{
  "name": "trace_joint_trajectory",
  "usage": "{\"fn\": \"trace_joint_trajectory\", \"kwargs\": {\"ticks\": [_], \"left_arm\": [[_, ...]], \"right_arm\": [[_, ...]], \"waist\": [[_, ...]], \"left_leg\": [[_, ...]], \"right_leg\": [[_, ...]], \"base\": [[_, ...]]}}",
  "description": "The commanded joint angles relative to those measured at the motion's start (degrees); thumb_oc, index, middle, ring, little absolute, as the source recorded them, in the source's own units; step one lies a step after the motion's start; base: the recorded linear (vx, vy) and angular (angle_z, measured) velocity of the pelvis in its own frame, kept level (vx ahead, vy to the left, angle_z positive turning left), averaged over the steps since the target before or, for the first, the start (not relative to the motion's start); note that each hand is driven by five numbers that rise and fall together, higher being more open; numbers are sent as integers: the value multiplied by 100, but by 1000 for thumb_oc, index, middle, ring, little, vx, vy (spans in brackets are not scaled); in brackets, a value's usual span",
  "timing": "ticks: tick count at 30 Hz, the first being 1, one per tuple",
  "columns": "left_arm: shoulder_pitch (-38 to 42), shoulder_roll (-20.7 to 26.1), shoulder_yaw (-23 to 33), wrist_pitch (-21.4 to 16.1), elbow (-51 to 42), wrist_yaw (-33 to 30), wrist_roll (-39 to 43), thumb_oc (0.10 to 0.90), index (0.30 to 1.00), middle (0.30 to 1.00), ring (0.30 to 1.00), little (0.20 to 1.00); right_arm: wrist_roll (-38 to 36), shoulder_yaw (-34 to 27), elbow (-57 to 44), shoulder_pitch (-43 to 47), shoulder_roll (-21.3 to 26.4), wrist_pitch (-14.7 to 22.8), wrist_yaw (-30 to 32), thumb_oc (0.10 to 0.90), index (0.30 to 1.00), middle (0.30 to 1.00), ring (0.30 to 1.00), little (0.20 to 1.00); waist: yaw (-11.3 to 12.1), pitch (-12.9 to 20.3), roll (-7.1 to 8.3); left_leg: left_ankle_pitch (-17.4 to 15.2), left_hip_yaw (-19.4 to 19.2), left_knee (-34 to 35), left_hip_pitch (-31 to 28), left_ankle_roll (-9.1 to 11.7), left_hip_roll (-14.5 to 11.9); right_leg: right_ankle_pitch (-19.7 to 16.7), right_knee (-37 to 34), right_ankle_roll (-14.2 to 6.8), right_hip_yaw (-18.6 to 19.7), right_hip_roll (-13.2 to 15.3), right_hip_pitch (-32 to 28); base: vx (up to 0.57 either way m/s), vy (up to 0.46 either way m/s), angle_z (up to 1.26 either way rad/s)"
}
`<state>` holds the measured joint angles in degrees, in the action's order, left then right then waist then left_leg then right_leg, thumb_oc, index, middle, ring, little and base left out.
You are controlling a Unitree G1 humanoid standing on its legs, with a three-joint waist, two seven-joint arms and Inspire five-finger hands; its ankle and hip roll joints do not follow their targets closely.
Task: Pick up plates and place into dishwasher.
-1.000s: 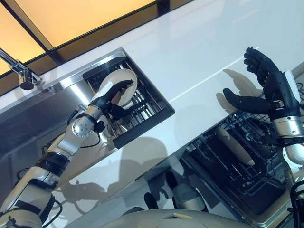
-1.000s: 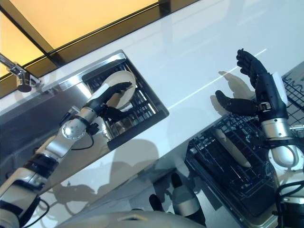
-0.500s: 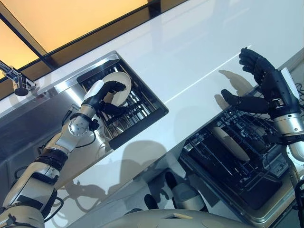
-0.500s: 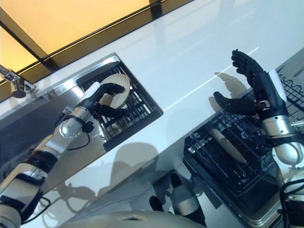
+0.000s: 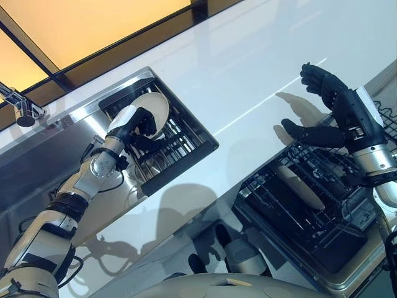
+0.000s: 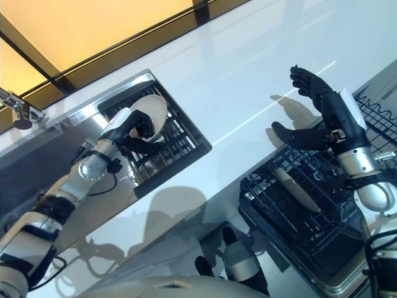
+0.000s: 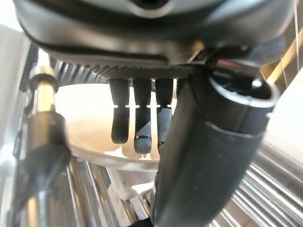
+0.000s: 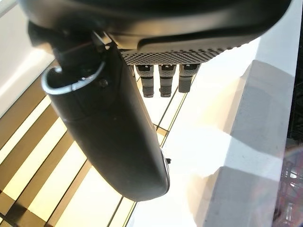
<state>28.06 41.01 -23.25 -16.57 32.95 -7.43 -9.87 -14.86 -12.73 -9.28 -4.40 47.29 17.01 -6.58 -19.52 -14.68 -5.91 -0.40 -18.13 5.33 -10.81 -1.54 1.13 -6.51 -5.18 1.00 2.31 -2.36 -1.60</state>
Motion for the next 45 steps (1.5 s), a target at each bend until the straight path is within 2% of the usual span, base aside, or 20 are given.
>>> {"fn": "trace_joint_trajectory", "kwargs": {"ticks": [1, 5, 11, 14, 21, 26, 31, 45], "left_arm": [[631, 702, 360, -109, 276, -705, -328, 100, 300, 300, 300, 200], [602, 1095, 442, -140, -5, -976, -604, 100, 300, 300, 300, 200], [577, 1613, 638, 88, -602, -1286, -841, 100, 300, 300, 300, 200], [572, 1867, 795, 86, -840, -1454, -842, 100, 300, 300, 300, 200], [342, 2197, 1265, 94, -1471, -1836, -966, 100, 300, 300, 300, 200], [71, 2265, 1600, 71, -2007, -1833, -1011, 100, 300, 300, 300, 200], [-47, 2266, 1688, 163, -2293, -1798, -1003, 100, 300, 300, 300, 200], [-248, 2255, 1978, -255, -2886, -1903, -794, 100, 300, 300, 300, 200]], "right_arm": [[-355, -330, -212, 533, 294, 771, 93, 800, 900, 900, 900, 900], [-340, -419, -236, 435, 358, 827, 72, 800, 900, 900, 900, 900], [-362, -498, -278, 411, 380, 832, 8, 800, 900, 900, 900, 900], [-352, -546, -312, 381, 377, 819, -5, 800, 900, 900, 900, 900], [-266, -598, -356, 327, 257, 883, -30, 800, 900, 900, 900, 900], [-253, -657, -411, 277, 142, 923, -85, 800, 900, 900, 900, 900], [-242, -643, -473, 301, 94, 929, -98, 800, 900, 900, 900, 900], [-207, -738, -629, 384, 151, 986, -124, 800, 900, 900, 900, 900]], "waist": [[100, 591, 226], [142, 606, 205], [220, 617, 173], [272, 633, 152], [374, 688, 137], [435, 746, 134], [467, 774, 136], [558, 861, 205]], "left_leg": [[-272, -98, -328, 202, 87, 78], [-254, -86, -318, 199, 103, 73], [-235, -16, -301, 206, 115, 77], [-226, 16, -293, 213, 114, 79], [-208, 113, -250, 205, 113, 84], [-189, 189, -207, 192, 117, 84], [-191, 234, -205, 189, 113, 80], [-175, 313, -149, 151, 117, 57]], "right_leg": [[518, 364, -691, -275, 210, -45], [516, 356, -693, -301, 213, -57], [524, 340, -691, -322, 213, -79], [530, 323, -683, -342, 210, -95], [554, 310, -669, -367, 194, -123], [569, 296, -664, -375, 176, -150], [593, 317, -658, -391, 166, -154], [579, 256, -653, -389, 126, -214]], "base": [[0, 0, 0], [0, 0, 0], [-1, 1, 1], [-3, 3, 3], [-5, -1, 3], [-3, 0, 4], [0, 0, 0], [0, 0, 0]]}}
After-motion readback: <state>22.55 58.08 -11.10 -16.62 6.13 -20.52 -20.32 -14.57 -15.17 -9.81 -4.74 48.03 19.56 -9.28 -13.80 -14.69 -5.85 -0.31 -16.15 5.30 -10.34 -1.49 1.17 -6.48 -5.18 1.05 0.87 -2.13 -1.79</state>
